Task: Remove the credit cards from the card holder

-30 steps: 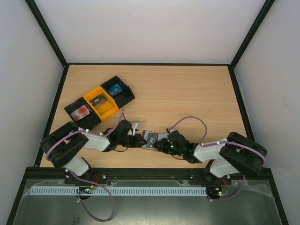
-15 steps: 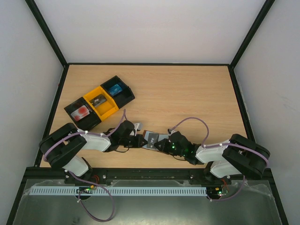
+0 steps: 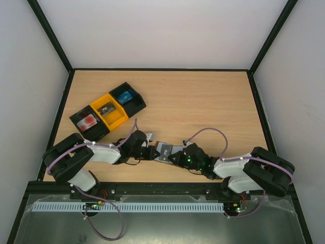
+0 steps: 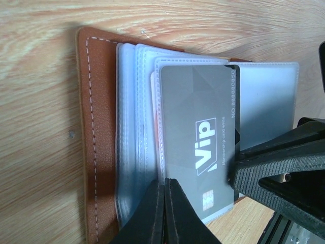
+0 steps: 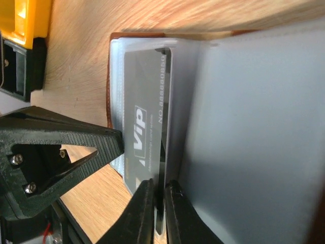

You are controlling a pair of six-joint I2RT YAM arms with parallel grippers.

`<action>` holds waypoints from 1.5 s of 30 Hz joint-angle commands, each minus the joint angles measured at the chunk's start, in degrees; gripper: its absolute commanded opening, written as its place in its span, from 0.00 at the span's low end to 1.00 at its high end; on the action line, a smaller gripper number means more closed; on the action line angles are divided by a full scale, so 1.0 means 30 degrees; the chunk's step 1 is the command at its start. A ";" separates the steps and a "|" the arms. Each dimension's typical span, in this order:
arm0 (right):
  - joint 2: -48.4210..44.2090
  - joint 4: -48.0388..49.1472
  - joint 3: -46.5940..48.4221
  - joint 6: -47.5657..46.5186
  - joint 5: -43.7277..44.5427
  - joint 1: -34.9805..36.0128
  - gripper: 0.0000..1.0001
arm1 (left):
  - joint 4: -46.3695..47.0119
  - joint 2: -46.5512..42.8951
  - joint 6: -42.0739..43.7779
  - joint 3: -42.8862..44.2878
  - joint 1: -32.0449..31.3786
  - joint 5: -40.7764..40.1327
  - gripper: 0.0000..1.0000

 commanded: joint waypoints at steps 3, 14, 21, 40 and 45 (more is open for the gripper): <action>-0.0652 0.0521 -0.0308 -0.0234 0.0220 0.0071 0.02 | -0.2068 0.0905 0.0317 -0.0055 -0.0088 -0.1125 0.03; -0.1956 -0.0764 -0.0576 -0.0323 0.1059 0.0028 0.02 | -0.2509 0.0833 0.0315 -0.0042 -0.0088 -0.1583 0.03; -0.1795 -0.0714 -0.0630 -0.0281 0.0883 -0.0005 0.03 | -0.2512 0.0844 0.0259 -0.0057 -0.0092 -0.1581 0.03; -0.3679 -0.2267 -0.0801 -0.0432 0.1876 -0.0035 0.02 | -0.2365 0.0961 0.0199 0.0135 -0.0101 -0.1557 0.03; -0.4568 -0.3583 -0.1025 -0.0251 0.2745 -0.0064 0.02 | -0.2348 0.1034 0.0152 0.0050 -0.0101 -0.1625 0.03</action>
